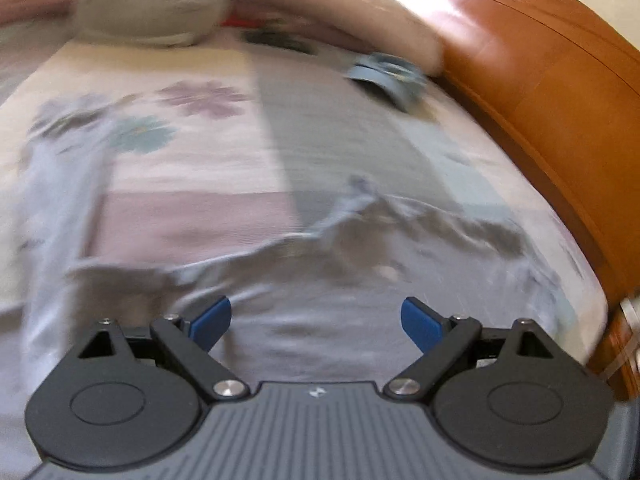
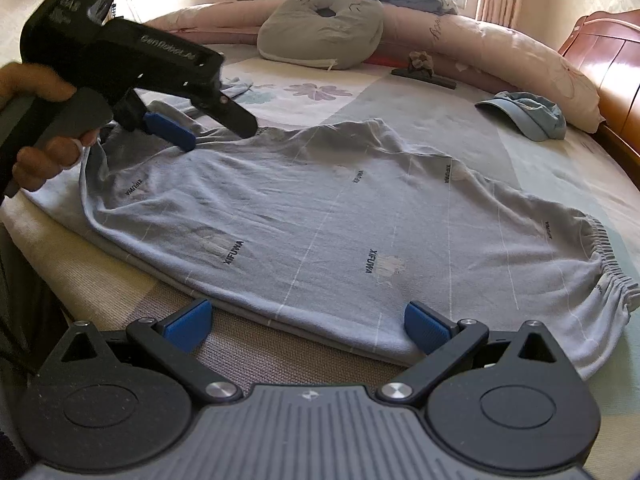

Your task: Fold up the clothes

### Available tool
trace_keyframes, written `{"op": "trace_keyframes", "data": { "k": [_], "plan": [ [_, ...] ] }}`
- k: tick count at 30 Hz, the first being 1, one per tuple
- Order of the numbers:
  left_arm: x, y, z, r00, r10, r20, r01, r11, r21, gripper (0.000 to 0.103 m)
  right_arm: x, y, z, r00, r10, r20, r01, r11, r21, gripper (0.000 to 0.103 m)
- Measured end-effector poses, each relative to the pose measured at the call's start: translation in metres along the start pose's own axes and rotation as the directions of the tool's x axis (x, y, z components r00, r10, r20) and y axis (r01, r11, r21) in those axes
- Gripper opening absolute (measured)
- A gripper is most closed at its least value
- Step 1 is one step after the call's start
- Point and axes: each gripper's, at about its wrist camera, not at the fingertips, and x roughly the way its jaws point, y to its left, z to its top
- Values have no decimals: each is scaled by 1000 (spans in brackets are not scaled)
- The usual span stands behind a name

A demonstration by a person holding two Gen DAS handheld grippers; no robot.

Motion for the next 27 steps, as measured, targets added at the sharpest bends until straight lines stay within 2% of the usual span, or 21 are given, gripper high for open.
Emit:
{"op": "trace_keyframes", "data": {
  "k": [2, 6, 9, 11, 14, 16, 19, 20, 23, 25, 27],
  "plan": [
    [7, -8, 1, 1000, -15, -6, 15, 999, 34, 92, 0, 0, 0, 1000, 2, 0, -2, 1000, -1, 103],
    [22, 1, 3, 986, 169, 5, -169, 986, -11, 92, -2, -1, 0, 1000, 7, -1, -7, 1000, -4, 103],
    [14, -1, 6, 992, 125, 6, -125, 992, -24, 92, -8, -5, 5, 1000, 0, -17, 0, 1000, -5, 103],
    [7, -6, 5, 995, 100, 9, -100, 995, -9, 92, -20, -17, 8, 1000, -13, 22, 13, 1000, 5, 103],
    [4, -14, 1, 999, 45, 12, -45, 999, 11, 92, -32, -47, 15, 995, -79, 67, 75, 995, 60, 103],
    [11, -18, -3, 1000, 9, -16, -9, 1000, 20, 93, -31, -75, 15, 988, -143, 61, 135, 983, 125, 103],
    [18, -16, -8, 999, 46, -19, -46, 998, 31, 93, -19, -113, 6, 978, -208, -9, 205, 954, 221, 103],
    [19, -15, -9, 999, 51, -14, -51, 998, 32, 93, -12, -125, 1, 974, -220, -59, 228, 940, 256, 103],
    [16, -18, -6, 997, 73, -20, -72, 997, 29, 93, -13, -136, -12, 977, -210, -36, 211, 929, 305, 103],
    [13, -24, -3, 997, 82, -13, -81, 996, 39, 92, -13, -132, -14, 974, -222, -36, 223, 932, 287, 103],
    [12, -31, -1, 999, 33, -12, -32, 998, 61, 93, -10, -128, -14, 969, -242, -39, 244, 931, 271, 103]
  ]
}}
